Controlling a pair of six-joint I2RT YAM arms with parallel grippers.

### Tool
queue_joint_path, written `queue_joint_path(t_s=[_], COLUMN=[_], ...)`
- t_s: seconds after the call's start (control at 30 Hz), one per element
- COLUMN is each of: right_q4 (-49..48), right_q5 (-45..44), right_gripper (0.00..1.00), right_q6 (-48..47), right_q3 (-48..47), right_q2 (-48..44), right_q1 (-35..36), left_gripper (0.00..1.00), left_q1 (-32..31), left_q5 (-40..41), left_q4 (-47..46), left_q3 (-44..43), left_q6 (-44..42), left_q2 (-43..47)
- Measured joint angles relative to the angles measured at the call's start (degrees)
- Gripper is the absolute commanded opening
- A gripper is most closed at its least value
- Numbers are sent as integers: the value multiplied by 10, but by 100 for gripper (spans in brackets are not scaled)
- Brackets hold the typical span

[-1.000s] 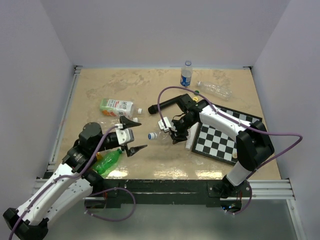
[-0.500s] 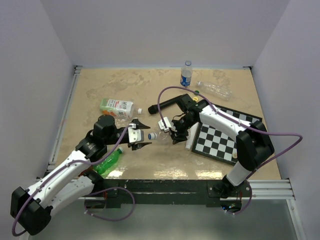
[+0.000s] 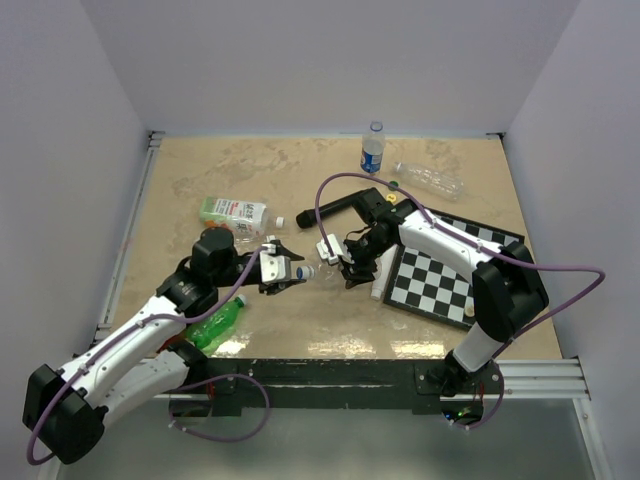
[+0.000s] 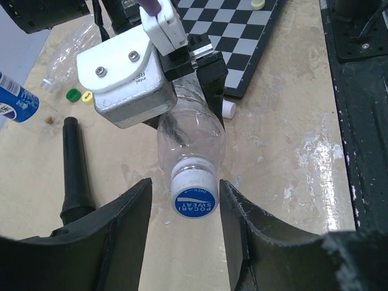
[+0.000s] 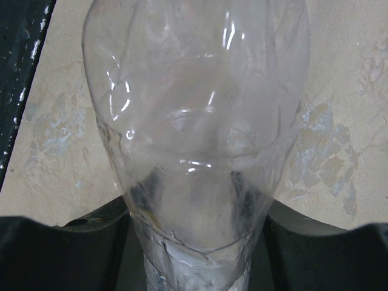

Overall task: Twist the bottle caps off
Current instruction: Unscrew the bottle cap from the plastic bottle.

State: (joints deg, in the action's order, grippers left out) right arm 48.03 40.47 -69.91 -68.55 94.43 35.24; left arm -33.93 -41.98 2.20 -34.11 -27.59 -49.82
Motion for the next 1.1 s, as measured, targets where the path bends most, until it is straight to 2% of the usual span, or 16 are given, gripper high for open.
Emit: queue_joint_path(t_s=[0.23,0.4,0.53,0.63,0.77,0.97,1.1], right_q4=[0,0,3,5,4,-10,-6], right_q5=[0,0,-3,-3,0,6,6], right_gripper=[9,9,9,9,9,9,9], right_q6=[0,0,0,0,0,5,2], right_q3=[0,0,0,0,0,-5,-7], right_q2=[0,0,0,0,0,0,0], right_q1=[0,0,0,0,0,-1,0], left_gripper=[49,33,1,0,0,0,0], left_q1=[-4,-5,-7,-6,-7,-8,-2], left_q5=[0,-1,0,3,29,134,191], left_q4=[0,5,6,5,12,74,123], left_q3=[0,1,1,0,-11,-56,-95], left_q6=[0,0,5,28,122,373,499], left_q2=[-10,-12,-16,-16,-17,-17,-32])
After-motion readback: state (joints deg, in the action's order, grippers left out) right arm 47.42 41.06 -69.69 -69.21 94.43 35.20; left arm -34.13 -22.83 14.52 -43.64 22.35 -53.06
